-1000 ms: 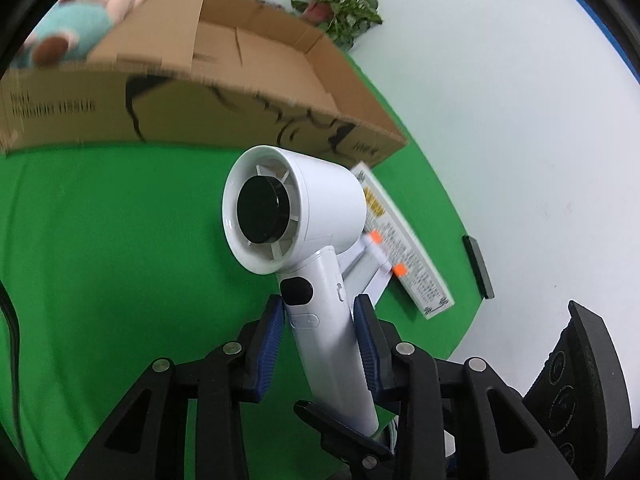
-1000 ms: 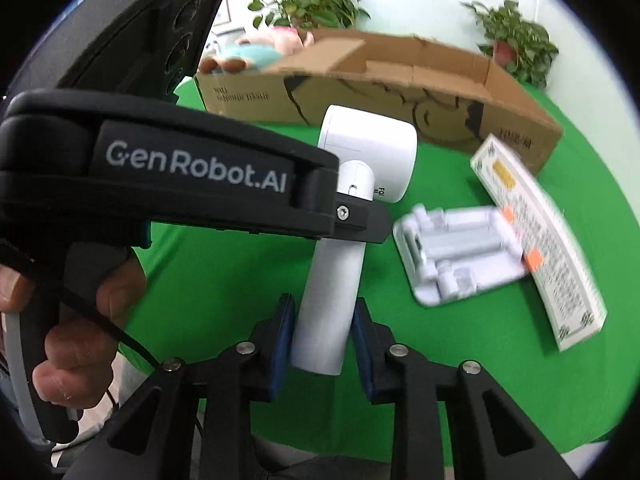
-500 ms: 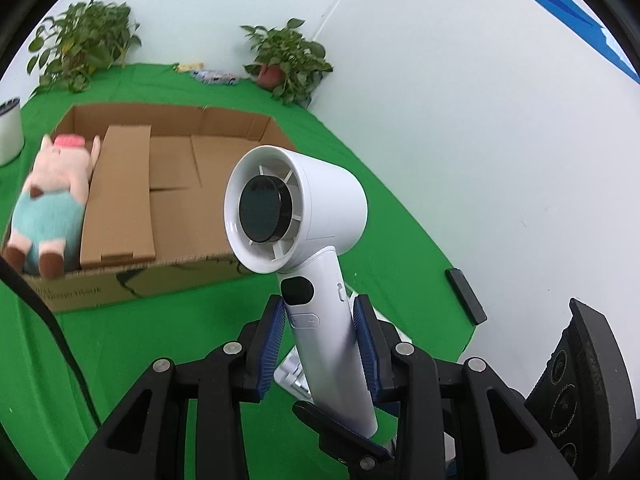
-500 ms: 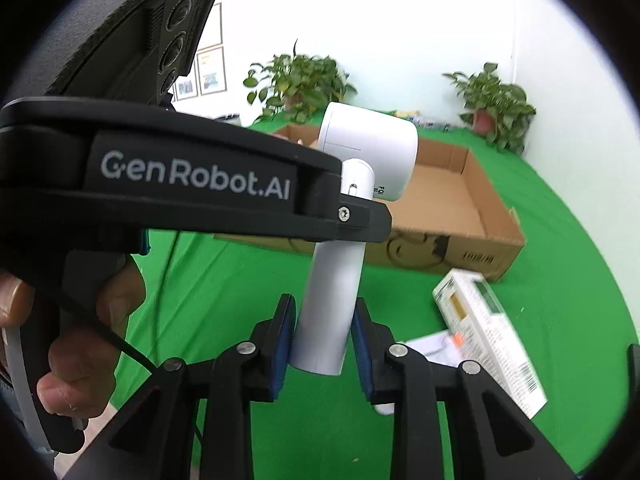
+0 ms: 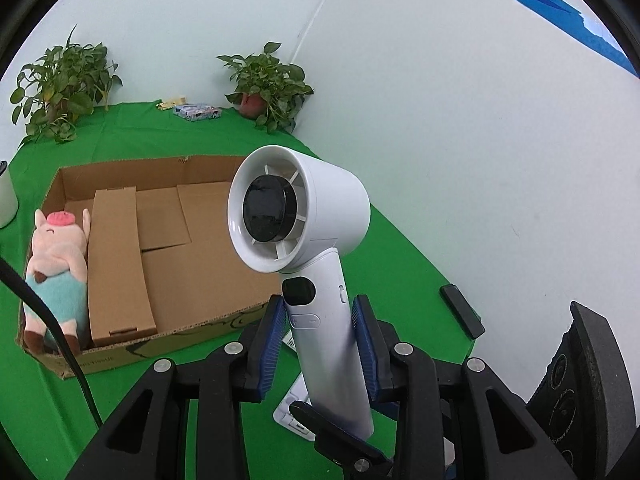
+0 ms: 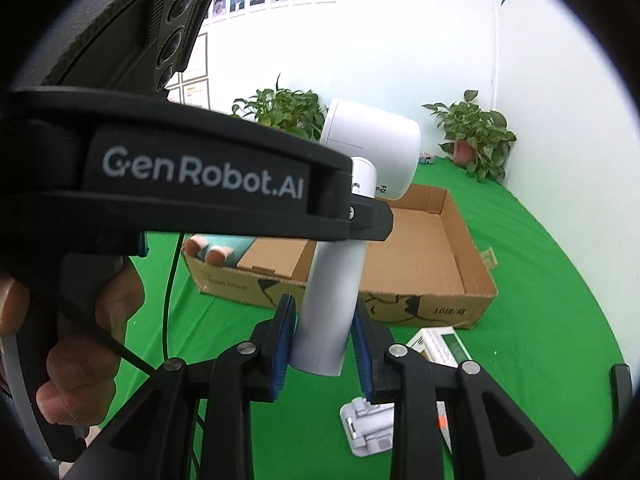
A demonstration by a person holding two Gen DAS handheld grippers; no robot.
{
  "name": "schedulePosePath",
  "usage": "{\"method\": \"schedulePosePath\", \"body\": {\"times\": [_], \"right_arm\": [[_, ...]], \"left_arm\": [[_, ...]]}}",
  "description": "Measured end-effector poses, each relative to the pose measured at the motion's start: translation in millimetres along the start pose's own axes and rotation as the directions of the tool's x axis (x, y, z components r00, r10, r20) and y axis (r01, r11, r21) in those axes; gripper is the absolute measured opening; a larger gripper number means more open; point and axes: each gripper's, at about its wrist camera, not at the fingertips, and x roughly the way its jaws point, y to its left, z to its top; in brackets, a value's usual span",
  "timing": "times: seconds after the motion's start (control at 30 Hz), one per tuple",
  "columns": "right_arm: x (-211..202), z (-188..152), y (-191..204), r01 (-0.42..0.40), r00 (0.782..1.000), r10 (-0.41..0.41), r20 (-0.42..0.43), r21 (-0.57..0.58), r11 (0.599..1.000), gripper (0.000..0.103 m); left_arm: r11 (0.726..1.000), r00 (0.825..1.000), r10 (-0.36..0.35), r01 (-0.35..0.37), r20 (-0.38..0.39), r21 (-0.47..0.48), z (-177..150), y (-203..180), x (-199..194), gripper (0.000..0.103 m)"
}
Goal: Organize objects
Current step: 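Lift the white hair dryer with the left tool over the cardboard box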
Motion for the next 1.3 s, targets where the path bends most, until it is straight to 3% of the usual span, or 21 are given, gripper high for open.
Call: {"method": "schedulePosePath", "body": {"times": [0.23, 0.83, 1.3], "right_arm": [[5.2, 12.0, -2.9, 0.003, 1.000, -0.003, -0.001, -0.028, 1.000, 0.026], [46.3, 45.6, -5.0, -0.056, 0.998, 0.054, -0.045, -0.040, 0.998, 0.026], [122.0, 47.4, -19.1, -0.140, 0.982, 0.140, -0.131, 0.006, 0.990, 0.026]], "left_arm": [[1.000, 1.000, -0.008, 0.008, 0.008, -0.023, 11.9, 3.4, -4.5, 0.031], [0.995, 0.998, 0.067, -0.067, 0.003, -0.071, 60.7, 55.8, 21.4, 0.031], [0.983, 0.990, 0.105, -0.117, -0.092, -0.142, 70.6, 133.8, 90.5, 0.031]]}}
